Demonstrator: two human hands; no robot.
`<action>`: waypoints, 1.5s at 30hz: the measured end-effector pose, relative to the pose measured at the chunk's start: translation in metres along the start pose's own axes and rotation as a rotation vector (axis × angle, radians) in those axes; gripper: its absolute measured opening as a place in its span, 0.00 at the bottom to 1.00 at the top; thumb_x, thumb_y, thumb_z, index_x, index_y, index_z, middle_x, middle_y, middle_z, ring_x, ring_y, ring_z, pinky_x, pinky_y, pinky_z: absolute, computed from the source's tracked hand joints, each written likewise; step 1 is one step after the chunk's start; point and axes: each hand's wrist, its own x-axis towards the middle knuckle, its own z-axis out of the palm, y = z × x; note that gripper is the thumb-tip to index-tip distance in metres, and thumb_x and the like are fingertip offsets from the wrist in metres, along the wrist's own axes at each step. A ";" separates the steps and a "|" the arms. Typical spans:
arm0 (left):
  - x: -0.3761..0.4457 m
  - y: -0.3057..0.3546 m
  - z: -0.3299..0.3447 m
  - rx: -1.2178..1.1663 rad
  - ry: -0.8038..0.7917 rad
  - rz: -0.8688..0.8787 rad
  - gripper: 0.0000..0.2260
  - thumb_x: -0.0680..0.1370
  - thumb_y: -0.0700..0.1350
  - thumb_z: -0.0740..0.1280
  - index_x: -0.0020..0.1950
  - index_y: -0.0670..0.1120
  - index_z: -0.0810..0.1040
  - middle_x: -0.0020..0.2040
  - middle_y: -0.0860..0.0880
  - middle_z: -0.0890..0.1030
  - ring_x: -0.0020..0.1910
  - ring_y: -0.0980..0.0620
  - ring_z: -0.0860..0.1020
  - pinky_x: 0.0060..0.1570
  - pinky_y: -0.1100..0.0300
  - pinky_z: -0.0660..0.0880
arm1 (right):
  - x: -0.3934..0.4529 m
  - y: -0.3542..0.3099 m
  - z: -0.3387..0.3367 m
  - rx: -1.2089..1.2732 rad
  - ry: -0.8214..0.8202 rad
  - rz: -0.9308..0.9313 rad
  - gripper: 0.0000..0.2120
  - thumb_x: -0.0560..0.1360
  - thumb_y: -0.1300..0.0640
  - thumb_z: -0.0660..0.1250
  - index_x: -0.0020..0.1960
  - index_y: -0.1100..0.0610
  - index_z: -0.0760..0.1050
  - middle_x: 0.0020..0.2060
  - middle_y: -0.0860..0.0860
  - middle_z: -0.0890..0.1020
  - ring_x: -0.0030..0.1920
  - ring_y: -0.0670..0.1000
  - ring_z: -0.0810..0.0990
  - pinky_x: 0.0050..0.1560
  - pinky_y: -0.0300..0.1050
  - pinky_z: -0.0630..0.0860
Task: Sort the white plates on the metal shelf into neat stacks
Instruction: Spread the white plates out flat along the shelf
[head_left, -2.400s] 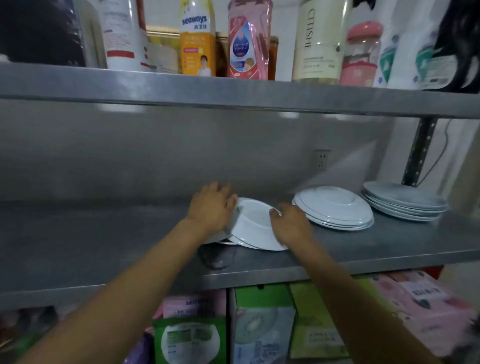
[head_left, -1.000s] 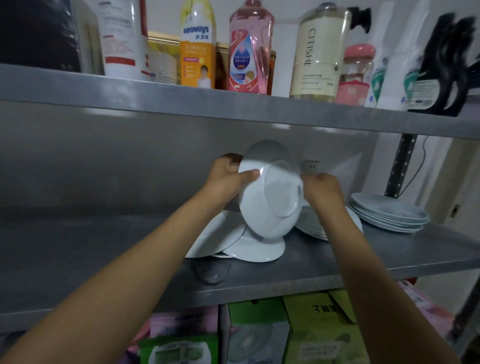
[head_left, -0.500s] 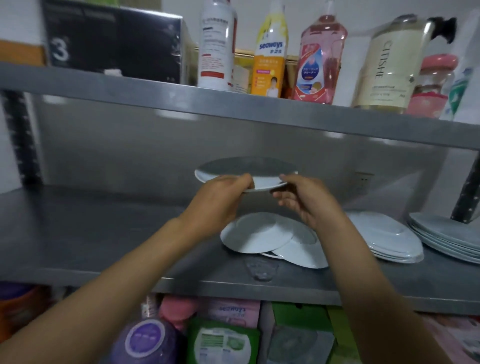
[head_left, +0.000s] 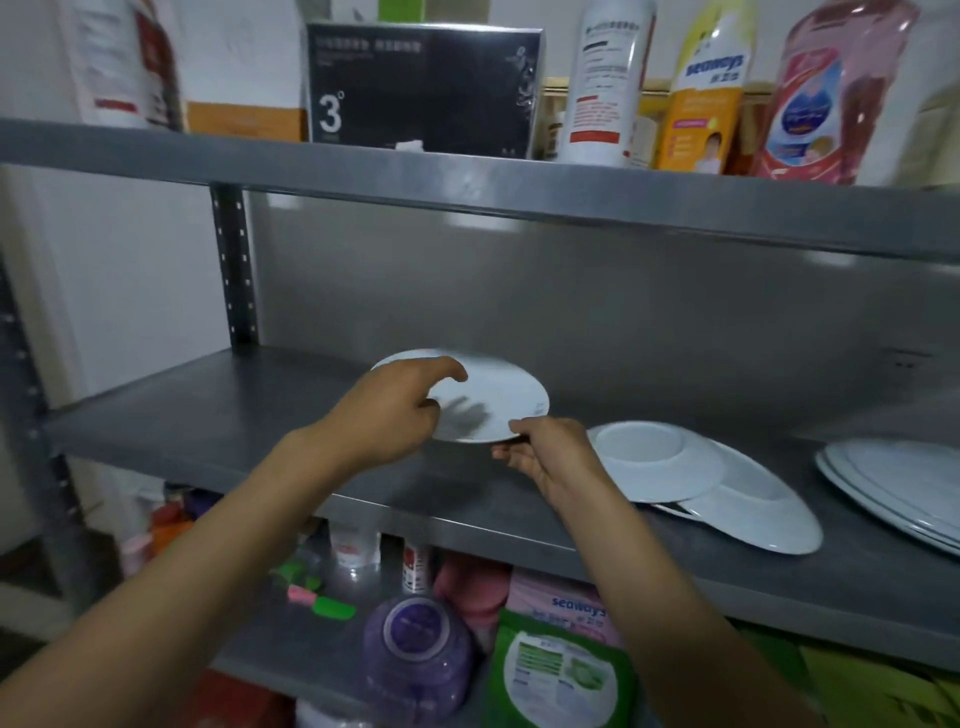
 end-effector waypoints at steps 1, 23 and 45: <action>-0.004 -0.003 -0.001 0.008 0.022 -0.024 0.23 0.72 0.35 0.59 0.64 0.51 0.74 0.60 0.50 0.79 0.51 0.48 0.76 0.48 0.57 0.70 | -0.002 0.005 0.006 -0.005 -0.008 0.015 0.07 0.76 0.69 0.62 0.53 0.70 0.72 0.37 0.62 0.80 0.29 0.55 0.80 0.43 0.49 0.81; -0.016 -0.041 0.007 -0.047 0.151 -0.238 0.16 0.73 0.37 0.60 0.59 0.45 0.76 0.48 0.46 0.81 0.41 0.45 0.75 0.44 0.50 0.75 | 0.041 0.043 0.067 -0.735 0.029 -0.039 0.11 0.73 0.53 0.68 0.48 0.61 0.77 0.29 0.55 0.79 0.23 0.50 0.73 0.25 0.36 0.68; 0.030 0.027 0.108 -0.300 -0.091 -0.056 0.18 0.76 0.40 0.63 0.66 0.48 0.71 0.60 0.45 0.79 0.57 0.47 0.77 0.56 0.54 0.73 | 0.017 -0.006 -0.071 -0.650 0.509 -0.385 0.13 0.77 0.58 0.56 0.43 0.61 0.79 0.43 0.60 0.84 0.45 0.62 0.80 0.49 0.54 0.78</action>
